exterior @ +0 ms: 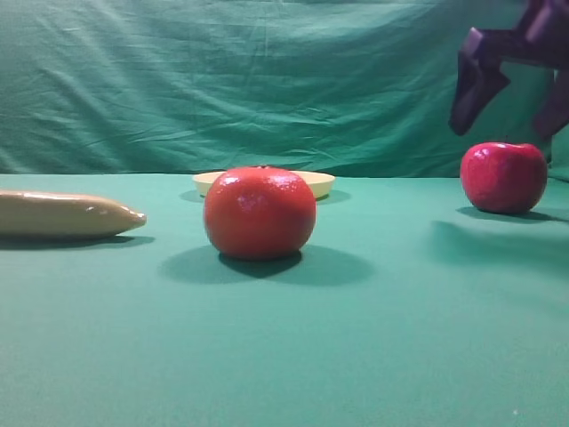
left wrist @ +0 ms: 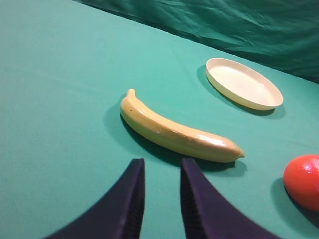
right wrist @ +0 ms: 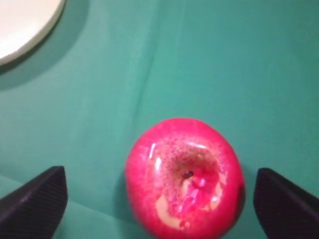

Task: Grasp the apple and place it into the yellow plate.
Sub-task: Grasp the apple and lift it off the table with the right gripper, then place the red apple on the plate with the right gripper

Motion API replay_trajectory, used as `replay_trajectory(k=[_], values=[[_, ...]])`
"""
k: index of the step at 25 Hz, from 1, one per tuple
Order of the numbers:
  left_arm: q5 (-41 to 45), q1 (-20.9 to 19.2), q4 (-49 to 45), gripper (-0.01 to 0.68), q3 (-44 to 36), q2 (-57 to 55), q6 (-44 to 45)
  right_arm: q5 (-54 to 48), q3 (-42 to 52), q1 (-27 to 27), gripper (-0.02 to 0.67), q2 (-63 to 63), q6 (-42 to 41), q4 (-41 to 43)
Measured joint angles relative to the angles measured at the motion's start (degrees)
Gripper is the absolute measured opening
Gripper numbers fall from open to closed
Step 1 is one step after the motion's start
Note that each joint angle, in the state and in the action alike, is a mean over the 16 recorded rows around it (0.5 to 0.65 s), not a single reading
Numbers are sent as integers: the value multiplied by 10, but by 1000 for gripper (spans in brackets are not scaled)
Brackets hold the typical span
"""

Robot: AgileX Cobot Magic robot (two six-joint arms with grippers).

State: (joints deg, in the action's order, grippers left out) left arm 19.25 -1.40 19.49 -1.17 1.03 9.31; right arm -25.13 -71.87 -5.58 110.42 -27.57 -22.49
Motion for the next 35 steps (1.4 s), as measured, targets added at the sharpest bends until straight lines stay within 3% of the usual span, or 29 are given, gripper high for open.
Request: replay_trajectory(k=[14, 25, 35], values=[[0, 0, 0, 157, 0, 0, 0, -30, -101, -18, 500, 19, -4, 0], [0, 0, 0, 157, 0, 0, 0, -10, -270, -127, 501, 80, -7, 0], [0, 0, 0, 157, 0, 0, 0, 42, -339, -205, 501, 186, -14, -1]])
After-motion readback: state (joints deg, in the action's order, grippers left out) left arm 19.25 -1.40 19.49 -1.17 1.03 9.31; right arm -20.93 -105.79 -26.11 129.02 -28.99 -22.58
